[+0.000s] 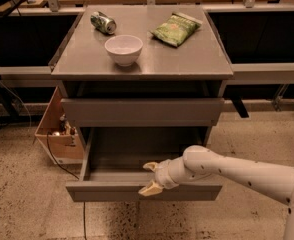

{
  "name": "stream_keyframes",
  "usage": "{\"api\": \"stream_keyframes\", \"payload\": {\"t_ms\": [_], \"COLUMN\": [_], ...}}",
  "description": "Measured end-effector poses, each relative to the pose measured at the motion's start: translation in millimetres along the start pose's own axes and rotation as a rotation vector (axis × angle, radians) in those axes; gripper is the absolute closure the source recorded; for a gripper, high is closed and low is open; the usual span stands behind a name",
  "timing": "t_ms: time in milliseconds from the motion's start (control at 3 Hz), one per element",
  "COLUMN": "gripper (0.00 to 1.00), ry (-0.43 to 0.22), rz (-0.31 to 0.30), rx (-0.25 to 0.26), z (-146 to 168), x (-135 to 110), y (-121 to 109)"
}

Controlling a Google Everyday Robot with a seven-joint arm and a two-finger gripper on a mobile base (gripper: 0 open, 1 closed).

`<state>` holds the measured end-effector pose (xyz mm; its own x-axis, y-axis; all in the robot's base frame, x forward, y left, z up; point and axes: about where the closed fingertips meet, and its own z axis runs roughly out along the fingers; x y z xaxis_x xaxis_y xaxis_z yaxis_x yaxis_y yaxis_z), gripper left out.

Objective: Close middle drawer

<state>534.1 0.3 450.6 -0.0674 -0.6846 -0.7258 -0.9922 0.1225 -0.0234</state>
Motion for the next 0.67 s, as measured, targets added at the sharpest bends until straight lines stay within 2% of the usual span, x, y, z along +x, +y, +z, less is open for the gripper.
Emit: {"api": "stream_keyframes", "payload": {"t_ms": [333,667], "gripper": [0.02,0.00], "ry": [-0.017,-0.029], "rz": [-0.003,-0.006], "rx": [0.018,0.032], "z": [2.0,4.8], "x": [-9.1,-16.2], "y": [-14.0,-23.2]}}
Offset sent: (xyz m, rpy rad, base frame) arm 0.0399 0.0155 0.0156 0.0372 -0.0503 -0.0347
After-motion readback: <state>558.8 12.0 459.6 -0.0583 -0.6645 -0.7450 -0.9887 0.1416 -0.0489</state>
